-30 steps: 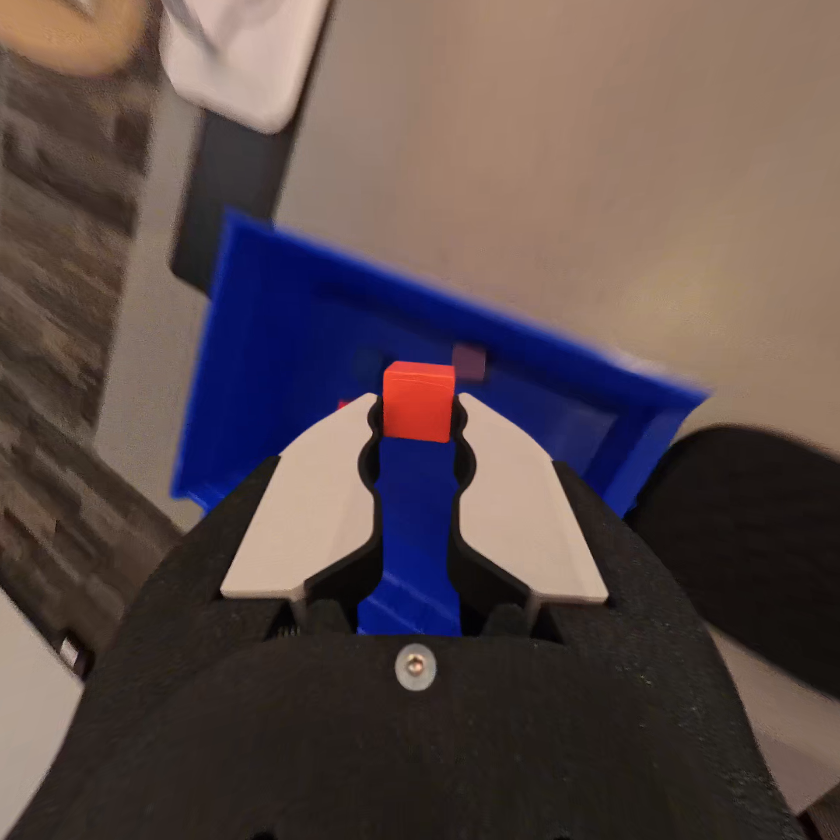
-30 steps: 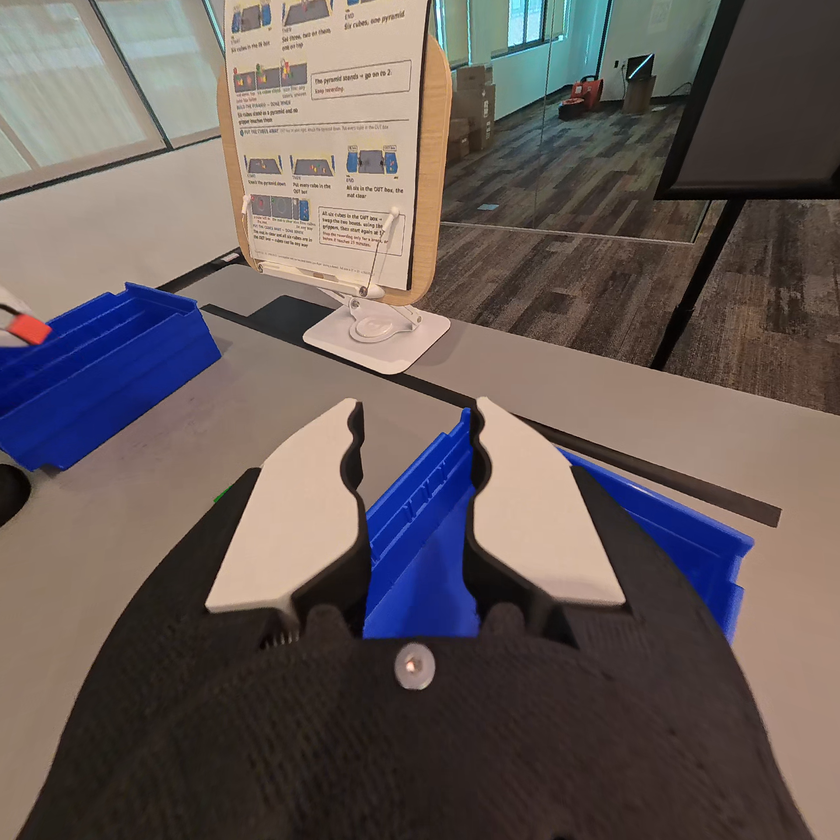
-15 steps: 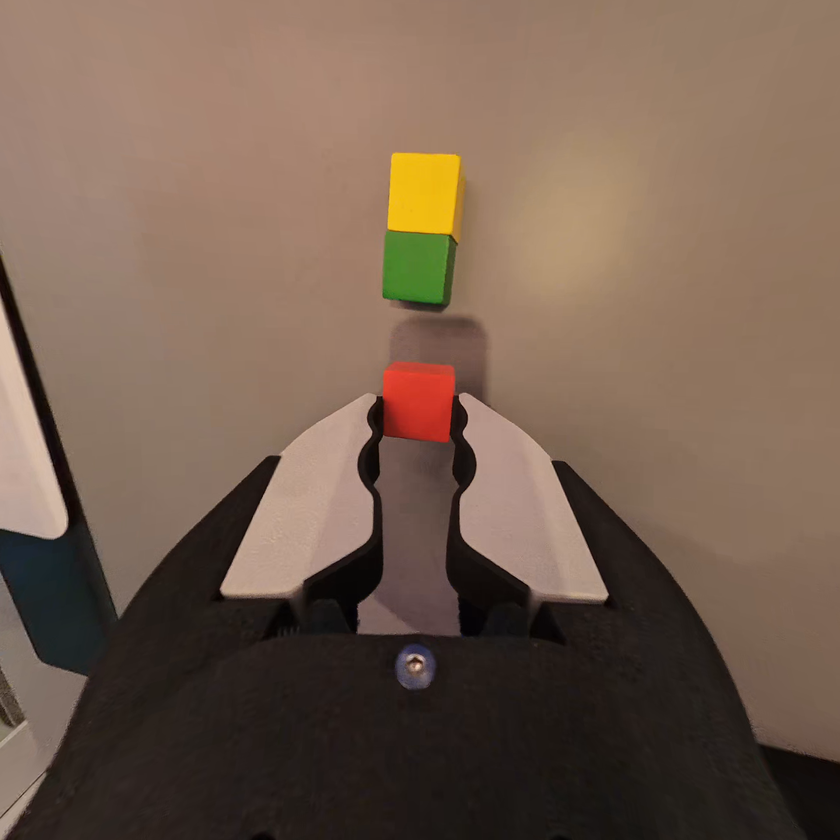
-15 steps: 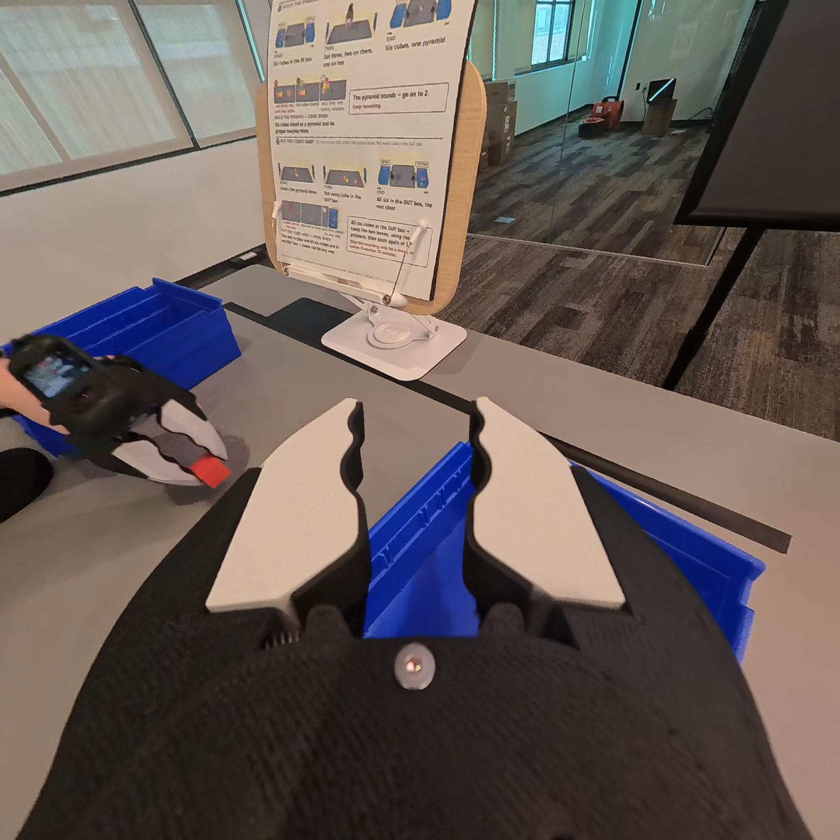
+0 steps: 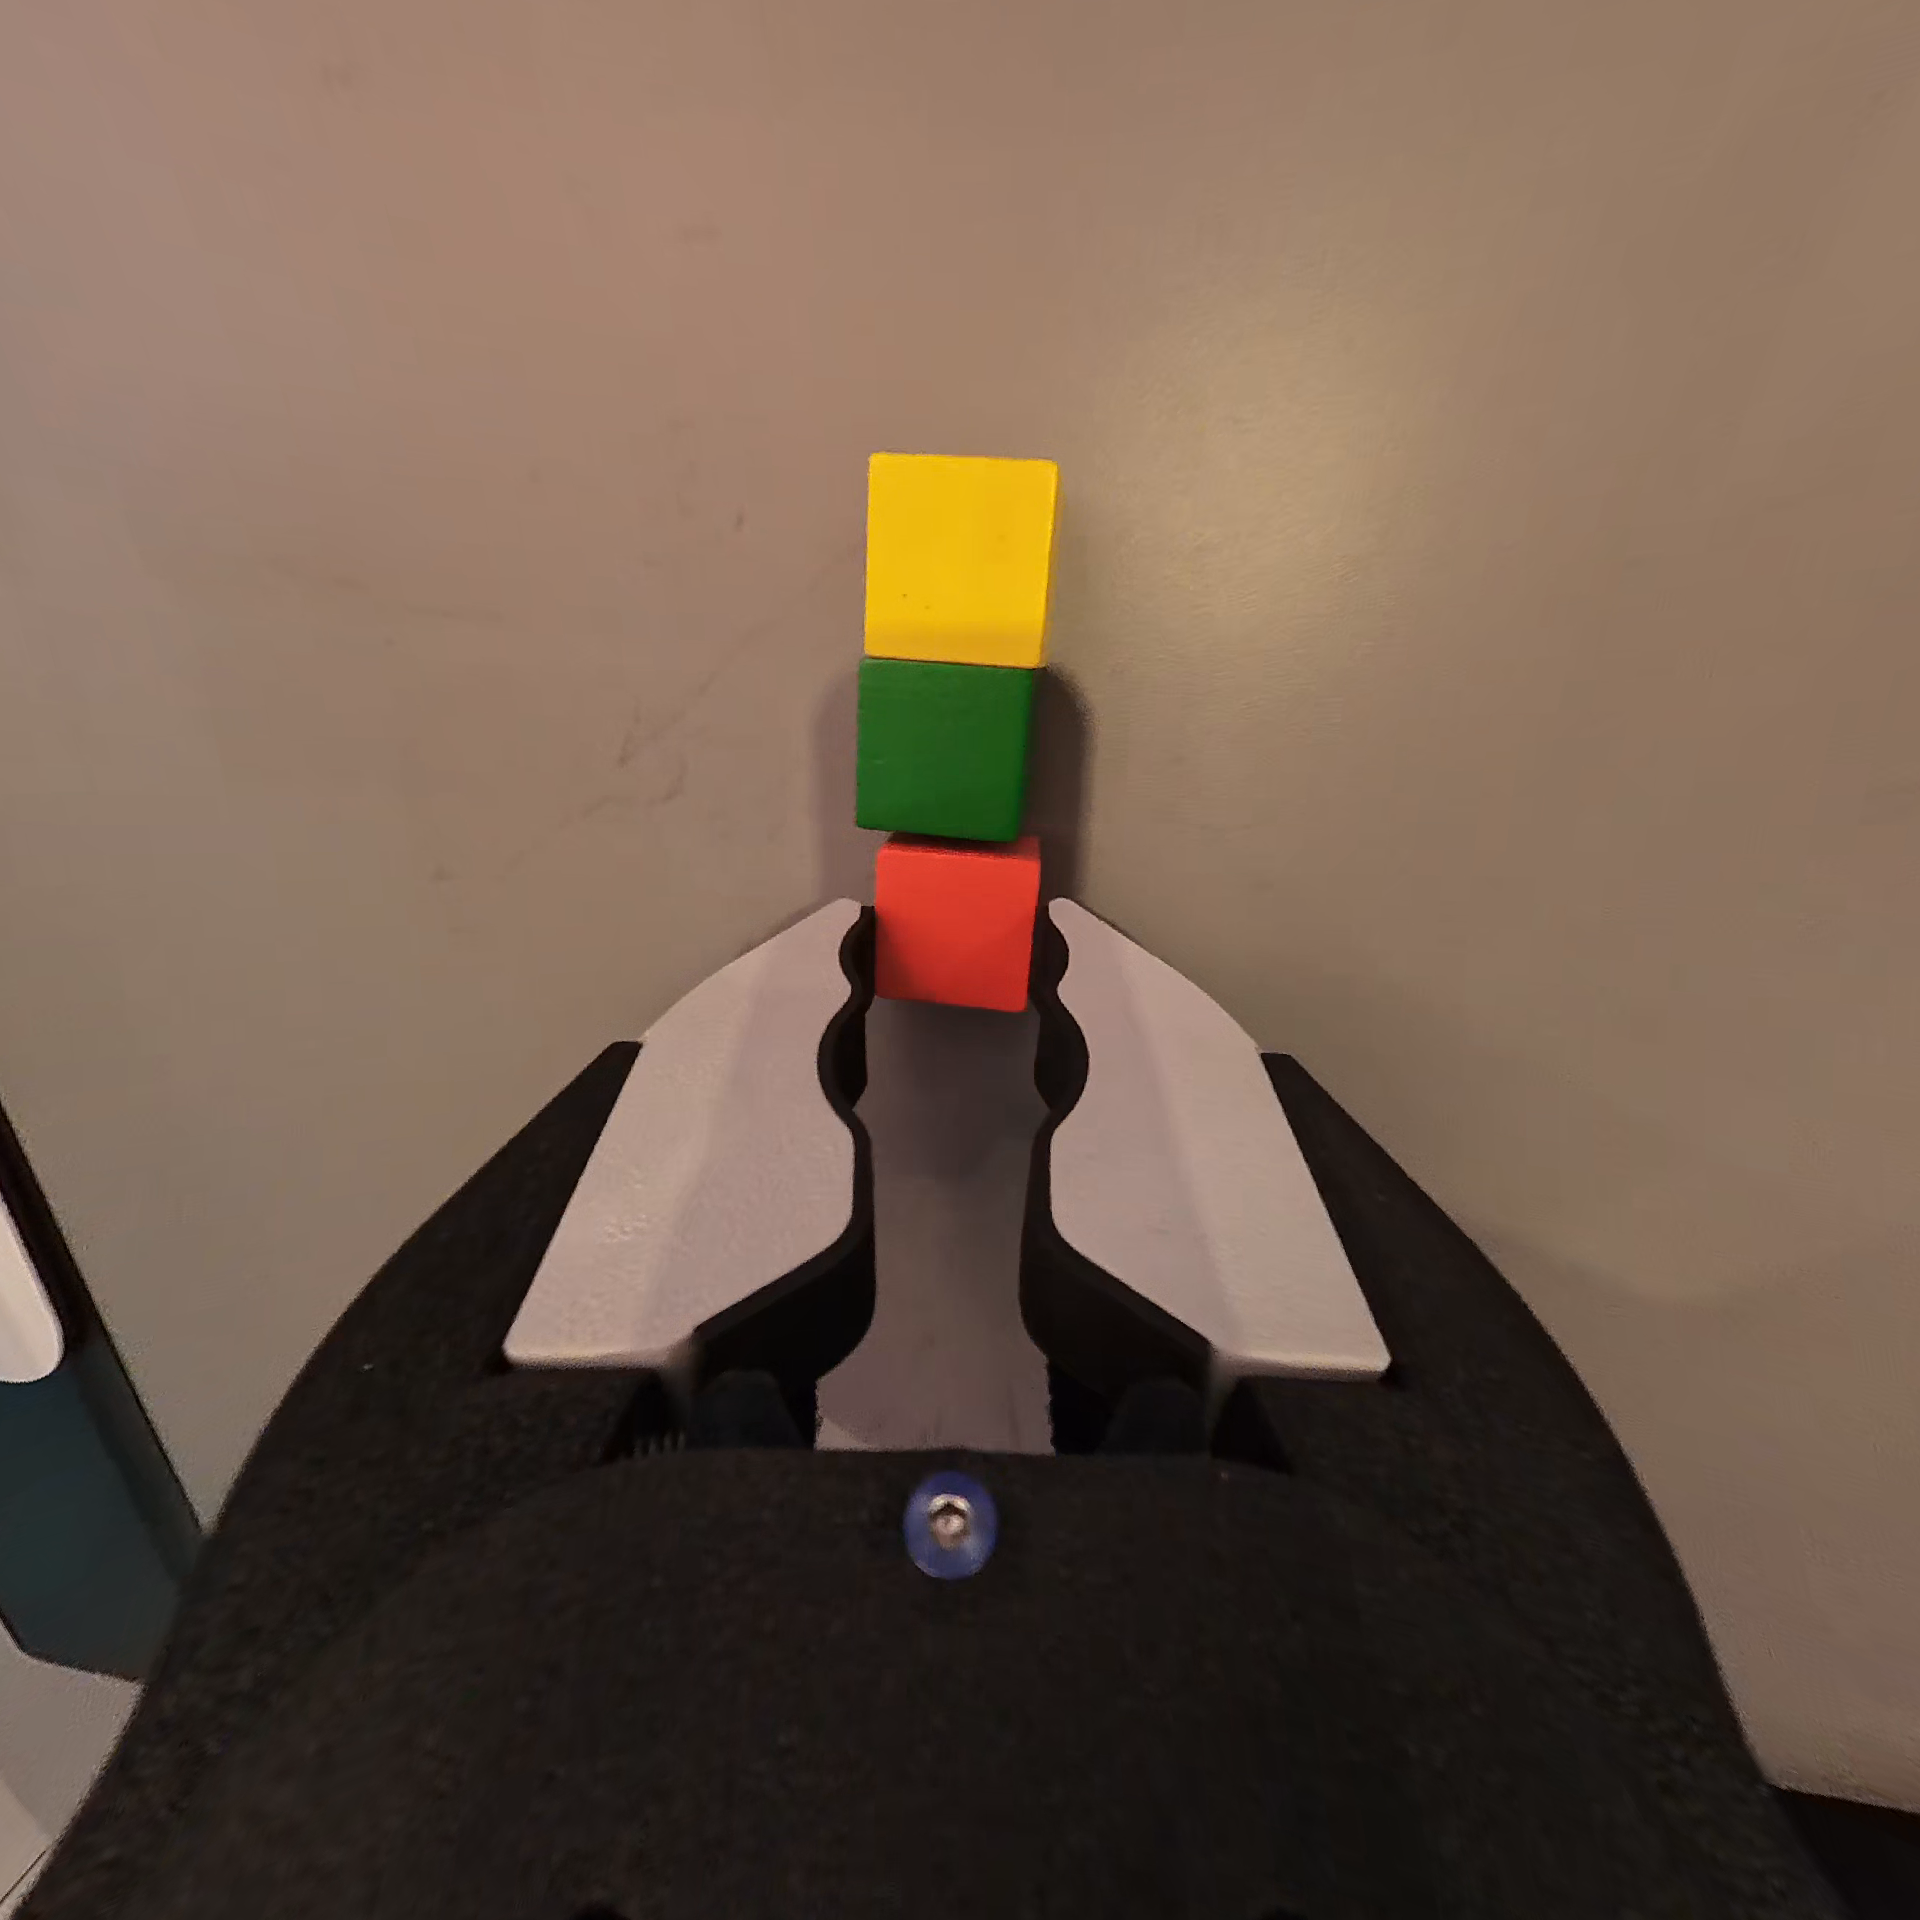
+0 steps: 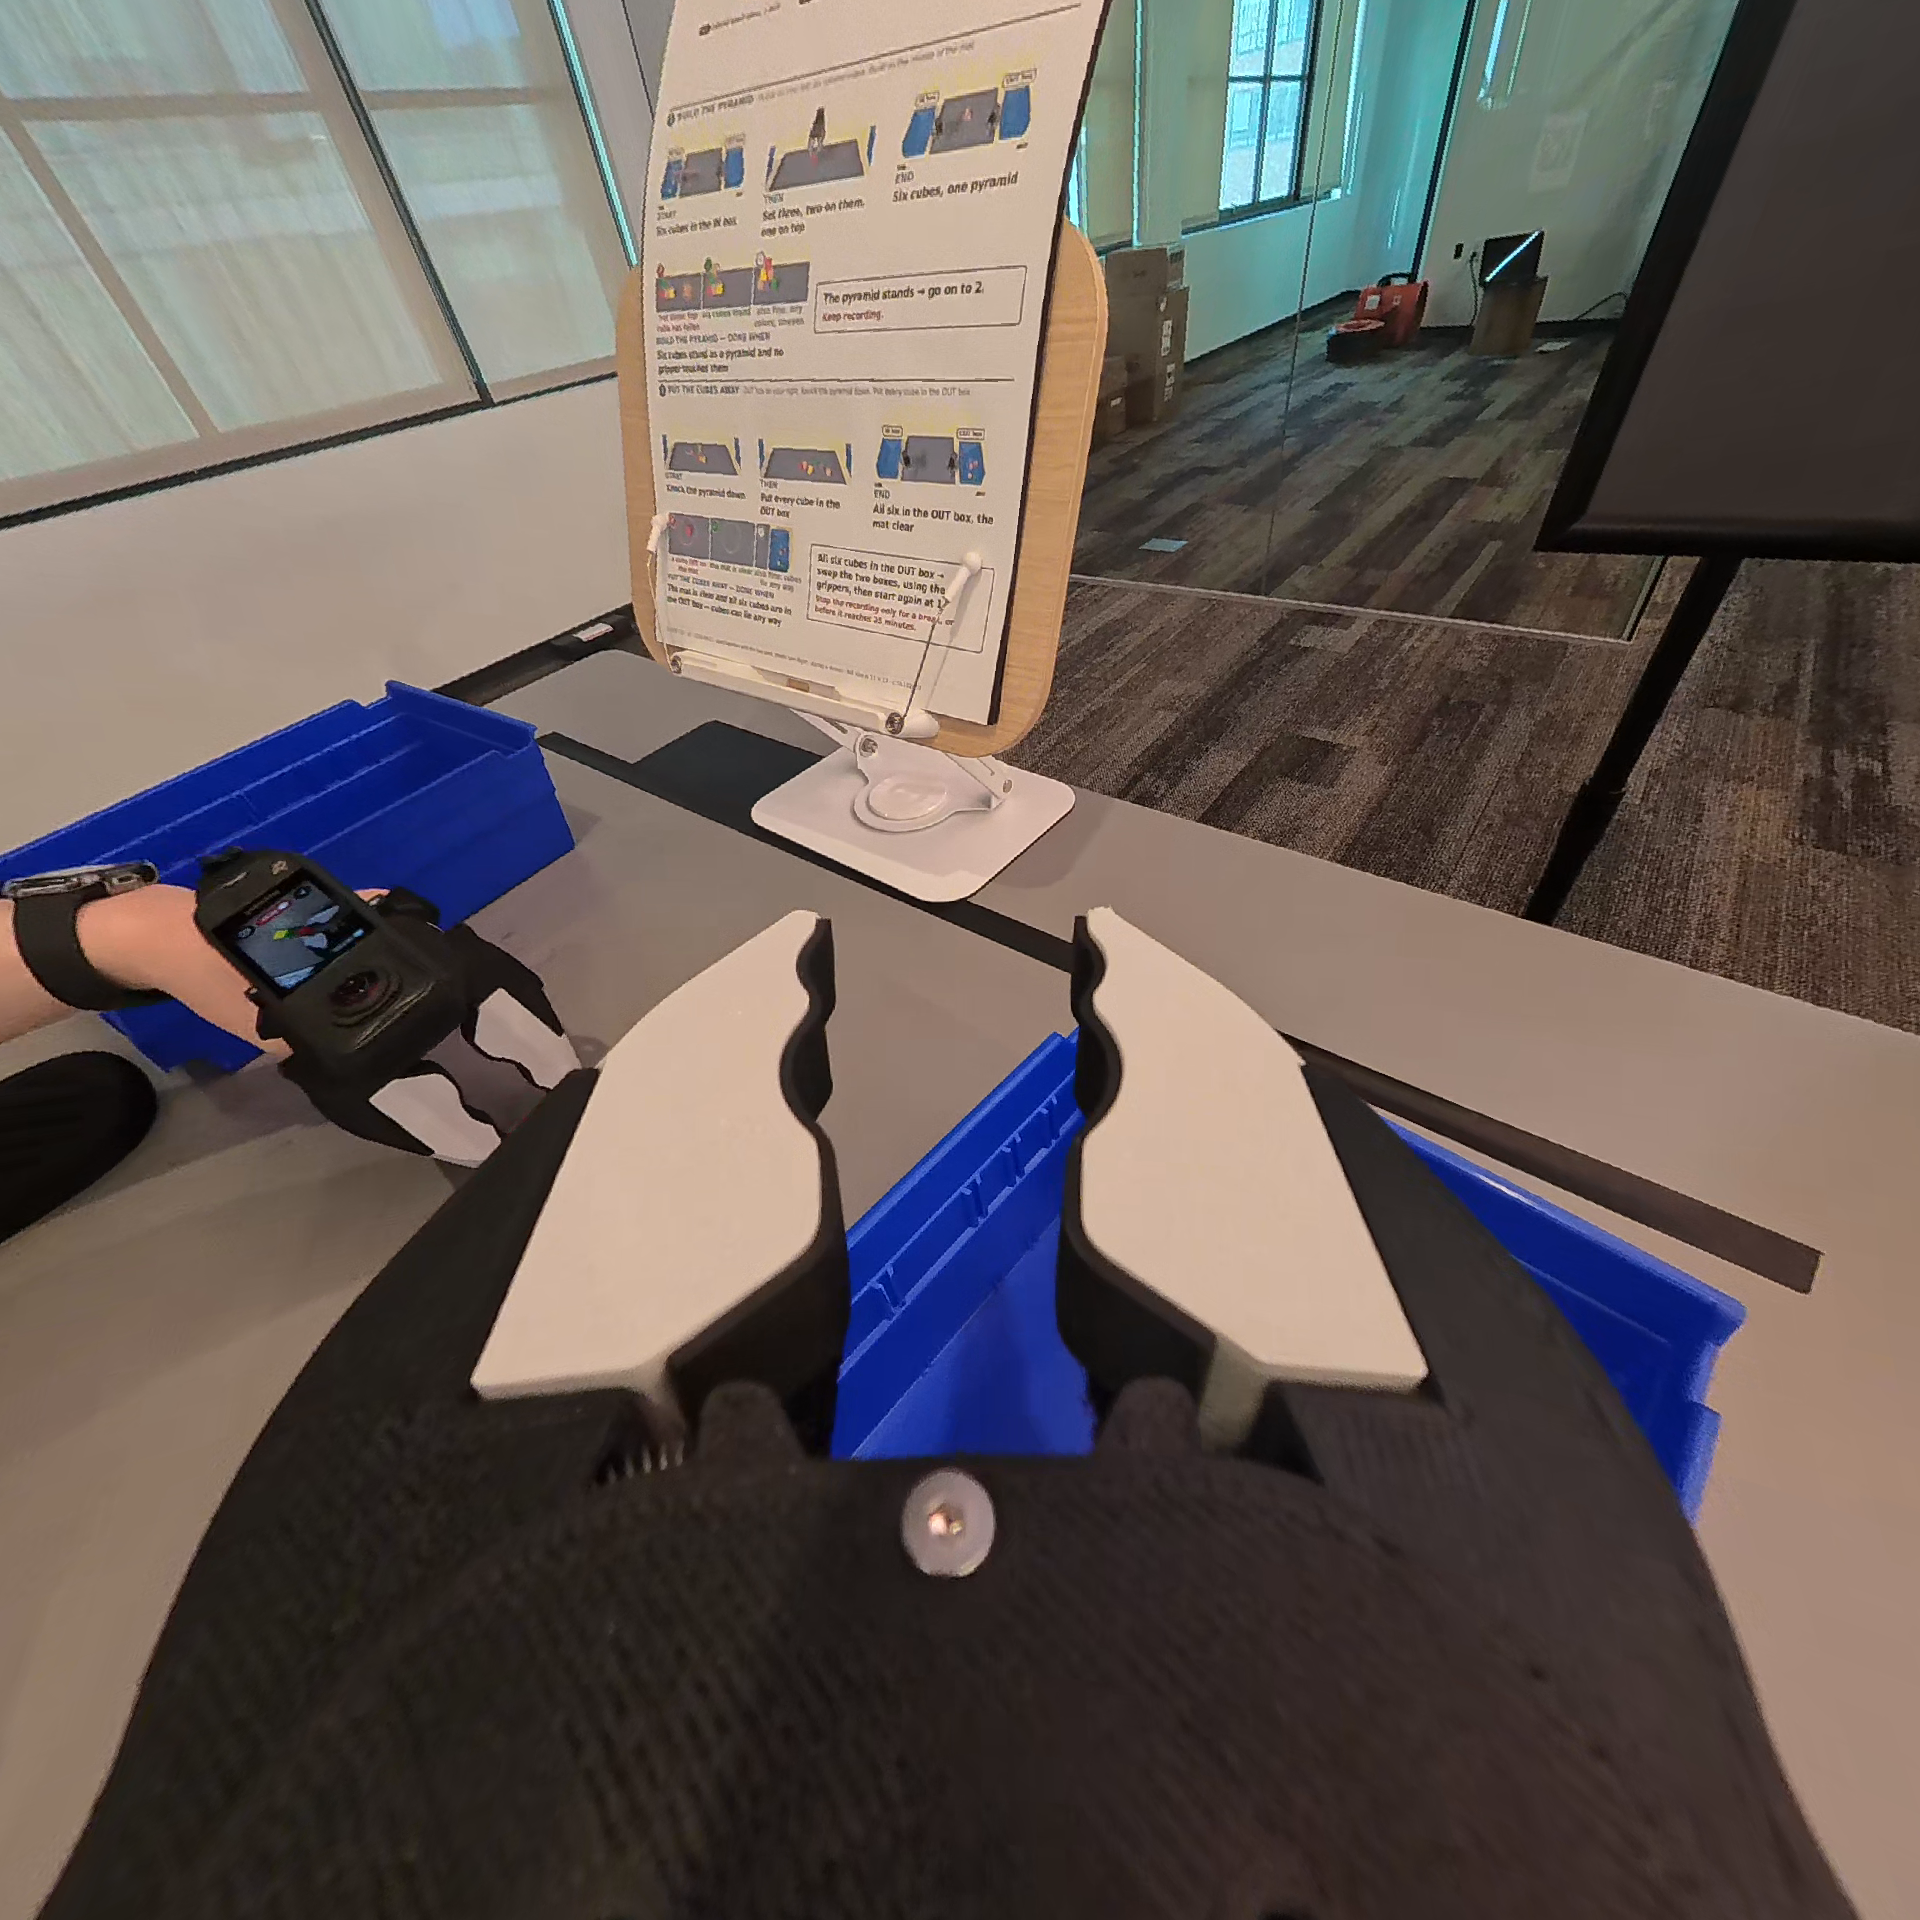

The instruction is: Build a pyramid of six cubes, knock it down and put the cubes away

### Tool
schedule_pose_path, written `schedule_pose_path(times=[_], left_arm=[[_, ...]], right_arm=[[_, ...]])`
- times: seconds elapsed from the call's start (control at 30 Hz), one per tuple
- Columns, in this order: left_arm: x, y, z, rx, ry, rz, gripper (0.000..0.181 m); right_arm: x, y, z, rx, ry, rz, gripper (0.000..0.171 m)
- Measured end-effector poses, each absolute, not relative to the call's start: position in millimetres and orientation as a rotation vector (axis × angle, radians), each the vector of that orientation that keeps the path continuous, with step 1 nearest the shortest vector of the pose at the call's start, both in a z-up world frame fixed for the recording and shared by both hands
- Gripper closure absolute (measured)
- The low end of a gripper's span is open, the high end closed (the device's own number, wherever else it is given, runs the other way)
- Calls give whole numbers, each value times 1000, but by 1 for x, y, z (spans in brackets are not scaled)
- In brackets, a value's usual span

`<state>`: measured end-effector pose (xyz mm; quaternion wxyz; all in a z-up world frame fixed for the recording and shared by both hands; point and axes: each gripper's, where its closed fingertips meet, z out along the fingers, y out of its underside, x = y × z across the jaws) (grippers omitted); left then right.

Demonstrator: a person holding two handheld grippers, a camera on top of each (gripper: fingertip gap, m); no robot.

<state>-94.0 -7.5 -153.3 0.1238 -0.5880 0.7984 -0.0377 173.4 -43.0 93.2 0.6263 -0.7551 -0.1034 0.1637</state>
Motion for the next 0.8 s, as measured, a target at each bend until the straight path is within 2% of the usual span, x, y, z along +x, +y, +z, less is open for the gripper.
schedule_pose_path(times=[0.73,0.77,0.8], left_arm=[[-89,-6,-157,-1716,2346,-190,152],[-89,-5,-157,-1721,2335,-191,151],[-88,-4,-157,-1732,2317,-193,142]], right_arm=[[177,-40,85,-1756,-225,384,127],[177,-40,85,-1756,-223,385,127],[178,-40,84,-1756,-222,387,126]])
